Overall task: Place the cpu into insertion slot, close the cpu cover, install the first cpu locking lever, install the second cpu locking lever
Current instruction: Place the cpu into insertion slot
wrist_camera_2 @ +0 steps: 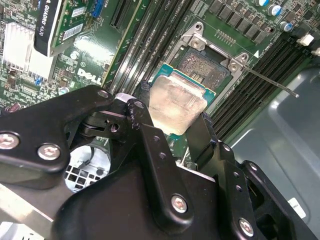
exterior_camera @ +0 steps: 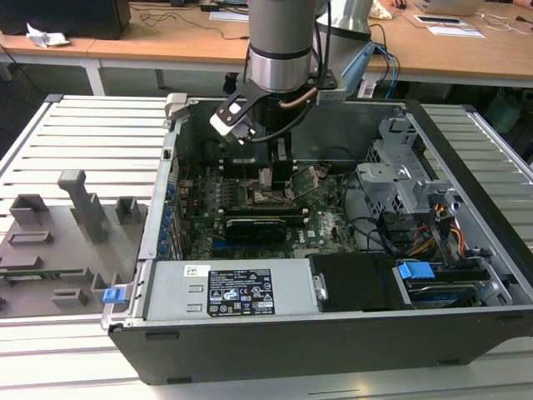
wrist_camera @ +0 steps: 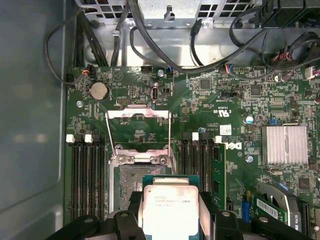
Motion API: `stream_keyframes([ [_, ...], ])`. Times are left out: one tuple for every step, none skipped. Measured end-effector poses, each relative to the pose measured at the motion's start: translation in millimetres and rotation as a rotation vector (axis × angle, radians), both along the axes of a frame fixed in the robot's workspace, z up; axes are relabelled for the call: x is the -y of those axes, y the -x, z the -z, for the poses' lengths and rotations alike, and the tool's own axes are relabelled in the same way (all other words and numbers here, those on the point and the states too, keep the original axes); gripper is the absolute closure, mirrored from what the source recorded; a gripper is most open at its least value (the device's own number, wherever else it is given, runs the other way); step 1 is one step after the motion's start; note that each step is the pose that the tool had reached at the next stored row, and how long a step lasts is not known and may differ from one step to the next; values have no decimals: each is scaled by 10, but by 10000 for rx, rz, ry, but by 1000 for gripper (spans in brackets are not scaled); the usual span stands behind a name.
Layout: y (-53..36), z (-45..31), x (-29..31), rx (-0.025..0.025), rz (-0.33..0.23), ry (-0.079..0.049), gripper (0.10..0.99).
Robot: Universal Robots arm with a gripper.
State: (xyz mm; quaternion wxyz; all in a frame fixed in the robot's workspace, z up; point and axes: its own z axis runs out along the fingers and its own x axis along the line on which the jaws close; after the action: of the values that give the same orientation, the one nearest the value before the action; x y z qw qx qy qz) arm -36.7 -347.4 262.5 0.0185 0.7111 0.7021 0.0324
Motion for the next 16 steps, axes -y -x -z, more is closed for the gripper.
stream_keyframes([
  [0, 2, 0, -3, -1, 0, 553],
  [0, 6, 0, -3, 0, -1, 553],
  [0, 8, 0, -3, -1, -2, 553],
  [0, 10, 0, -4, 0, -2, 553],
  [0, 12, 0, -3, -1, -1, 553],
  [0, 14, 0, -3, -1, -2, 553],
  [0, 15, 0, -3, -1, -3, 553],
  [0, 19, 0, -2, -1, -5, 553],
  [0, 23, 0, -2, 0, -5, 553],
  [0, 27, 0, -4, -1, -3, 553],
  [0, 34, 0, -4, -1, -3, 553],
  [0, 38, 0, -4, -1, -2, 553],
  [0, 42, 0, -3, 0, -4, 553],
  [0, 46, 0, -4, -1, -3, 553],
  [0, 49, 0, -4, -1, -2, 553],
  [0, 53, 0, -4, -1, -2, 553],
])
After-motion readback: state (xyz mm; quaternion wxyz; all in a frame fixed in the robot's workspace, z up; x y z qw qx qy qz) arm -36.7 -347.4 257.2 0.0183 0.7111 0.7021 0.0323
